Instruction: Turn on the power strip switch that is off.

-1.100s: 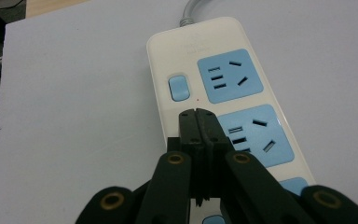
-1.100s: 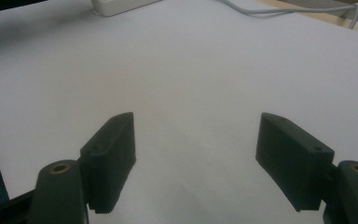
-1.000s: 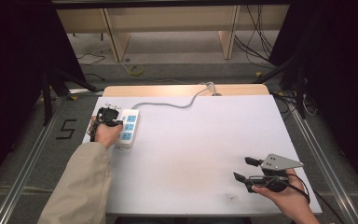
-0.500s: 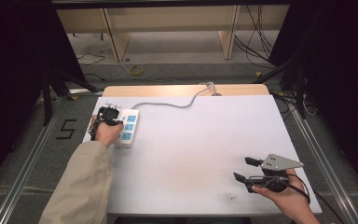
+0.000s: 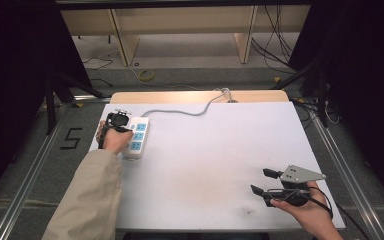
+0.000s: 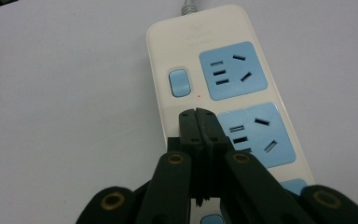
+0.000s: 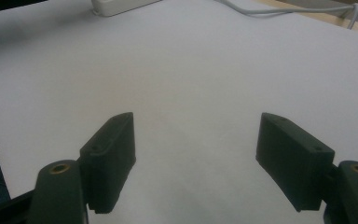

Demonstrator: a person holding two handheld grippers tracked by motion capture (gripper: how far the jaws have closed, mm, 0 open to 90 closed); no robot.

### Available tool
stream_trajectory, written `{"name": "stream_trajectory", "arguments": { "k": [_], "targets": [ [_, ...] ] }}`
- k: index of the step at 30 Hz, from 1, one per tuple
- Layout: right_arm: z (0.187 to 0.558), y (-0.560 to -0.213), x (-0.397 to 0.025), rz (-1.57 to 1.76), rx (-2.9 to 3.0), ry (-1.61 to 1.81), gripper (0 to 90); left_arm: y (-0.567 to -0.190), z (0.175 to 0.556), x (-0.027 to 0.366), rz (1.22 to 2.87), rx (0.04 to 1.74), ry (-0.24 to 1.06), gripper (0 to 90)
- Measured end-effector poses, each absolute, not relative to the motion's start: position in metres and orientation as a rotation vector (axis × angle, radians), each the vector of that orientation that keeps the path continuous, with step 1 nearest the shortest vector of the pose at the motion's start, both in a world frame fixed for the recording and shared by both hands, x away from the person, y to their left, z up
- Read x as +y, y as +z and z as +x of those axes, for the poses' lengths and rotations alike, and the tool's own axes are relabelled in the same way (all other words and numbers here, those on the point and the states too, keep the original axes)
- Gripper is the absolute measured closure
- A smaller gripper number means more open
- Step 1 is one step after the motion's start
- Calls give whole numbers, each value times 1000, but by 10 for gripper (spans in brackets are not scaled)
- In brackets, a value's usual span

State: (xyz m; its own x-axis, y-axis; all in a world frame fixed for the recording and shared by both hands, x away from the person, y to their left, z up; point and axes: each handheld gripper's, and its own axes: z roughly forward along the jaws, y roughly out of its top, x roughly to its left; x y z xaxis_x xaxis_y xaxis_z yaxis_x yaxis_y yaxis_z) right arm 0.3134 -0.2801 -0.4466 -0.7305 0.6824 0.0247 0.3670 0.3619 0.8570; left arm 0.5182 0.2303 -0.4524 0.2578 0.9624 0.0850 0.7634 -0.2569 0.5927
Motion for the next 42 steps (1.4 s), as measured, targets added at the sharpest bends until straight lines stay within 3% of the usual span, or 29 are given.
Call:
{"name": "stream_trajectory", "arguments": {
  "k": [42],
  "targets": [
    [313, -447, -280, 920, 2294, 1309, 286, -450, 523, 225, 2187, 1561, 618, 900]
  ]
}}
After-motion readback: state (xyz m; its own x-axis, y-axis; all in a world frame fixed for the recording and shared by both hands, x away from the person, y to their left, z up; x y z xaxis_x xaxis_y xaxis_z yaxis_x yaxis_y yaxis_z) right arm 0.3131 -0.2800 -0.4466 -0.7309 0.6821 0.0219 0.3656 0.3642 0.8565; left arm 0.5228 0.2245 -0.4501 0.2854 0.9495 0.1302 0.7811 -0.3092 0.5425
